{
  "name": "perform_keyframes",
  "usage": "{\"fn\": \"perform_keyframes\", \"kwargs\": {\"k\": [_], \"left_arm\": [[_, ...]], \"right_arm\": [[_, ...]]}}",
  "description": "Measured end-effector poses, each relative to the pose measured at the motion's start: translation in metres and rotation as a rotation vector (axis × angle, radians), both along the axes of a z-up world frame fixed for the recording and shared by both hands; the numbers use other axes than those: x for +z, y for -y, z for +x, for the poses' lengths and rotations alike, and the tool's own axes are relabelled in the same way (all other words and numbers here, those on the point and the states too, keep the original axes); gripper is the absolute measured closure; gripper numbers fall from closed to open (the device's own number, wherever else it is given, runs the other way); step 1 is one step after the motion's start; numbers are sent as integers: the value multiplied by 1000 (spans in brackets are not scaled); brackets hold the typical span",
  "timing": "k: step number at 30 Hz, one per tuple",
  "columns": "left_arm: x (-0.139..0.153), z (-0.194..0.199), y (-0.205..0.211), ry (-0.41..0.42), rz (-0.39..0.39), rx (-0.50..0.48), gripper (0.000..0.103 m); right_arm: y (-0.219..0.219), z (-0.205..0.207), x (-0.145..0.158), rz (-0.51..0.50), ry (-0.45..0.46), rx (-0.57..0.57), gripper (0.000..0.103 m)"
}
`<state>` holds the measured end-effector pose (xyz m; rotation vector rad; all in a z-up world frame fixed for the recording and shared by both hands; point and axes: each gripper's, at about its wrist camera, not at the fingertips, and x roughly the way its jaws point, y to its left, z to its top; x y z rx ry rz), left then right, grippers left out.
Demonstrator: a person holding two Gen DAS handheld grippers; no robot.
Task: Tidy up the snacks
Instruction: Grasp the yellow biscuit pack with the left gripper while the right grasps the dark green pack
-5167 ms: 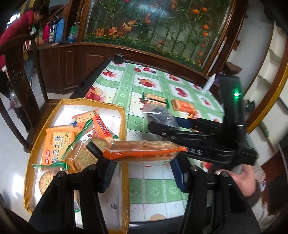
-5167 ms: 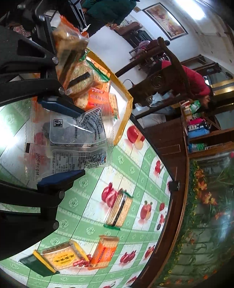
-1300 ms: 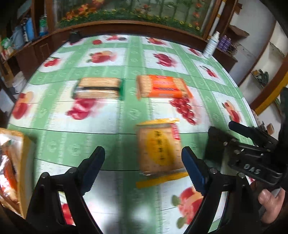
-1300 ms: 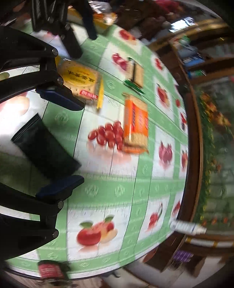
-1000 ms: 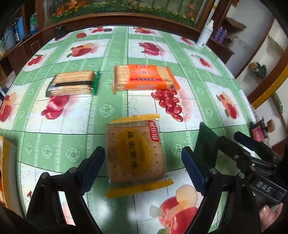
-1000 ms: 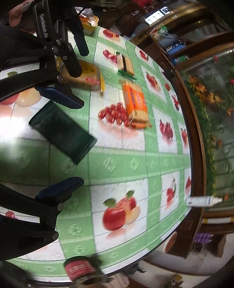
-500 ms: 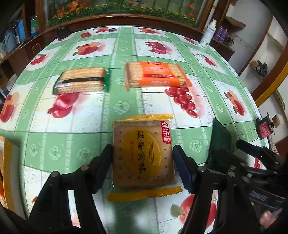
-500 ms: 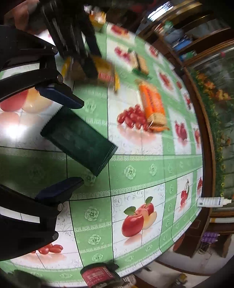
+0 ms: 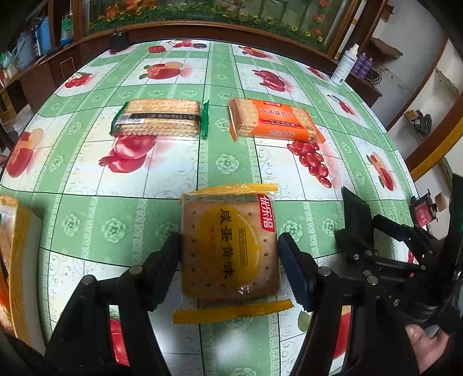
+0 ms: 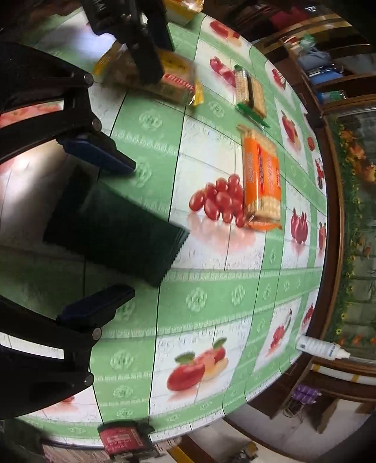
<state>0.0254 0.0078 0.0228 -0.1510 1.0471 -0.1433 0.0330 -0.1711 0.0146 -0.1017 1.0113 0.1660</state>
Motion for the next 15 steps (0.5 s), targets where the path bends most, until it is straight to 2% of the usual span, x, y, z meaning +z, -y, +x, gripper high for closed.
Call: {"fn": "perform_keyframes", "kwargs": {"k": [4,5,8,13,15], "left_arm": [[1,1,2,0,3,-10,34],[0,2,3,2,7,-10,34],[0,0,5,10,16,-12,34],[4,-6,-1,30,17,-2,34],[8,-10,-4,41,17,0,34]], "right_arm": [[4,-4,0,2,-8,-11,25],[3,-6,0,3,2,0,28],[3,-6,3,13,26,18,58],[12,-14,5,81,14,30,59],[12,-21,11,88,43,32,59]]}}
